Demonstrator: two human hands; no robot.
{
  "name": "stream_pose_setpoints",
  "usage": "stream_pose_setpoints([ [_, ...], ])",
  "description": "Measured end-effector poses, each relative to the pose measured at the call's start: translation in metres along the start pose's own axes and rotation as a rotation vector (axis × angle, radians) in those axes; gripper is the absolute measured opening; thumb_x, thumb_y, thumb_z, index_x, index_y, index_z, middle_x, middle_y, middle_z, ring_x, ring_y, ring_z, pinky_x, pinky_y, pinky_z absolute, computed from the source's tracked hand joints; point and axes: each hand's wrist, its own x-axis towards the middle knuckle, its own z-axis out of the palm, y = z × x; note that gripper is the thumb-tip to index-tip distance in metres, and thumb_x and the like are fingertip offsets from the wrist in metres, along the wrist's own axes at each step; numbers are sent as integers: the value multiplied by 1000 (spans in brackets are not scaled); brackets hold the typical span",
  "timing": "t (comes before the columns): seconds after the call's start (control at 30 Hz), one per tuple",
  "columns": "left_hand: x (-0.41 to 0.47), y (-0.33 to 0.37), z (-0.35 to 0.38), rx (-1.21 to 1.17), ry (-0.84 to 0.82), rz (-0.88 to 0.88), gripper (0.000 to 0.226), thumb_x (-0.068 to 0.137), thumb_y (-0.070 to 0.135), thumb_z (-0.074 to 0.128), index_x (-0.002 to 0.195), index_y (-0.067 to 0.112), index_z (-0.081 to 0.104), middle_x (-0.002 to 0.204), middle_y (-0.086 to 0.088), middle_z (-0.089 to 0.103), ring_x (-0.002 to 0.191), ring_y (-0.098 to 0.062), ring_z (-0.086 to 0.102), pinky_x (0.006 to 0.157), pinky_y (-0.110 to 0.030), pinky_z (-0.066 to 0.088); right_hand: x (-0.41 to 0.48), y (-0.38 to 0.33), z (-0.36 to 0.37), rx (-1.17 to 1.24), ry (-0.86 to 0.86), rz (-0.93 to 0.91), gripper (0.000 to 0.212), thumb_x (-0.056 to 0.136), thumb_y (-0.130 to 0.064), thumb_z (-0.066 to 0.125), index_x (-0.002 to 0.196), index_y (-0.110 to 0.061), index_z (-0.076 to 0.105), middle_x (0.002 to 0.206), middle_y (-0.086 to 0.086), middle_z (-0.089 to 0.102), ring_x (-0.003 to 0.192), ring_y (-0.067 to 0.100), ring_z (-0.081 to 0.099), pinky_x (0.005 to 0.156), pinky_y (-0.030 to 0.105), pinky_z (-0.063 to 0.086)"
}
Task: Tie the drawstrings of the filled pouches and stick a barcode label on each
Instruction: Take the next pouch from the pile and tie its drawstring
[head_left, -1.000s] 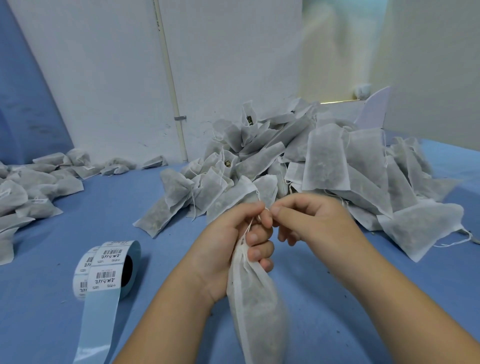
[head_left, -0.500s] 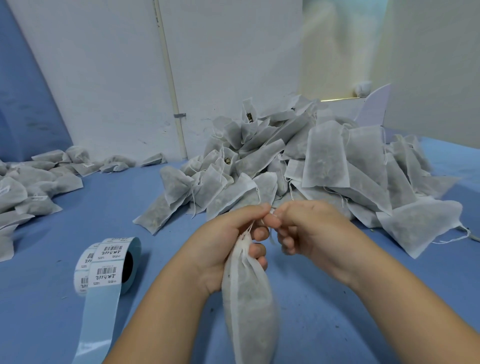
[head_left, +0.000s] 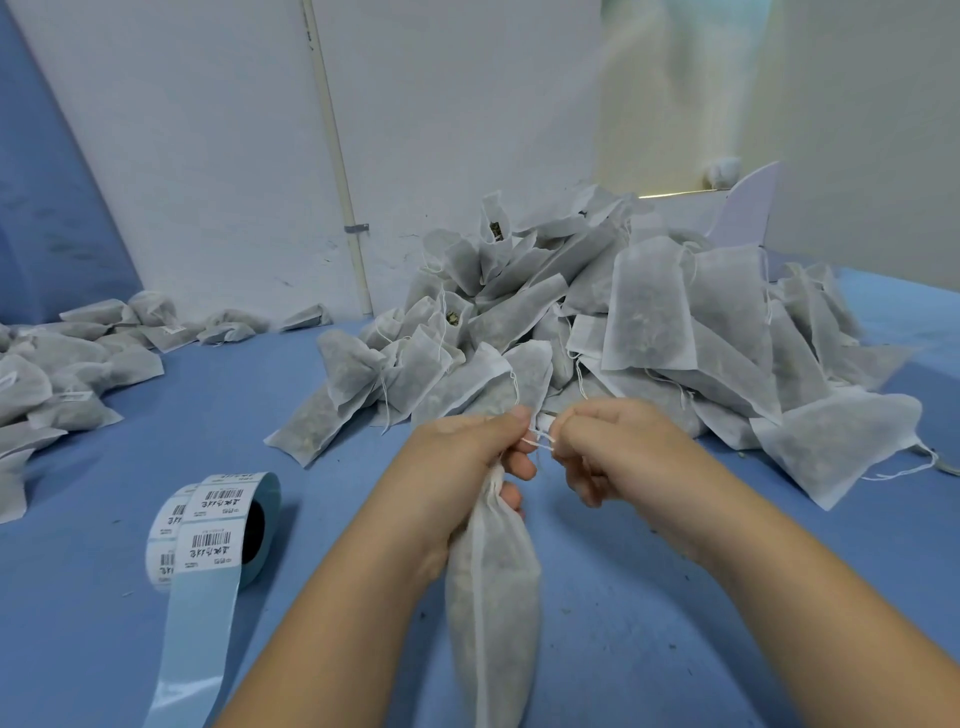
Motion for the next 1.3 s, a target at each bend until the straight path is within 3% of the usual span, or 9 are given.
stream_pose_setpoints([
  [0.13,-1,0,3,114,38,64,34,95,31,61,66,14,62,55,1,55,40,-13,45,59,-32,42,-2,-2,1,22,86,-69,16,83,-17,61,68,-17,62,56,-8,57,47,10,50,48,22,41],
  [0.27,-2,0,5,154,37,96,38,97,30,58,62,17,61,53,1,52,40,-11,44,63,-35,42,-6,-6,0,66,124,-189,7,82,-21,65,80,-16,70,65,0,61,52,11,56,49,20,45],
  [0.4,-2,0,6,212,44,131,37,98,31,57,64,15,60,52,2,51,40,-11,43,62,-34,43,-9,-7,1,-52,76,-286,9,79,-23,66,77,-21,74,67,4,65,54,9,57,50,19,46],
  [0.53,-1,-2,4,272,57,158,37,98,32,56,66,14,59,52,3,51,41,-11,44,65,-36,44,-7,0,1,-147,65,-291,6,82,-21,71,83,-24,77,70,5,68,61,13,55,59,28,47],
  [0.77,3,-6,2,351,65,193,38,98,36,56,68,13,60,53,4,52,43,-11,46,62,-31,43,-6,0,2,-120,34,-210,15,80,-12,70,89,-21,75,70,6,69,64,13,60,61,28,48],
  [0.93,3,-7,1,390,63,224,40,98,36,55,63,18,58,52,7,53,43,-8,47,55,-24,41,-5,-2,1,100,-30,-81,13,82,-5,70,95,-7,72,74,8,72,63,11,66,57,20,51],
  [1.1,4,-8,-1,384,64,211,40,97,39,56,62,19,59,53,5,54,44,-9,48,56,-24,42,-6,-1,-1,182,-32,-38,13,79,-5,75,91,-9,73,79,11,73,60,11,62,57,21,49],
  [1.2,4,-9,0,402,68,206,39,97,39,56,63,19,60,52,7,54,43,-9,48,52,-21,41,-6,-2,0,45,39,-97,10,79,-8,75,87,-13,74,79,13,74,59,11,61,56,22,51],
  [1.3,5,-10,1,426,78,208,38,97,37,57,65,17,61,50,7,53,41,-10,46,46,-16,39,-6,1,3,-232,138,-217,13,82,-15,72,78,-26,77,70,1,72,59,19,59,58,28,49],
])
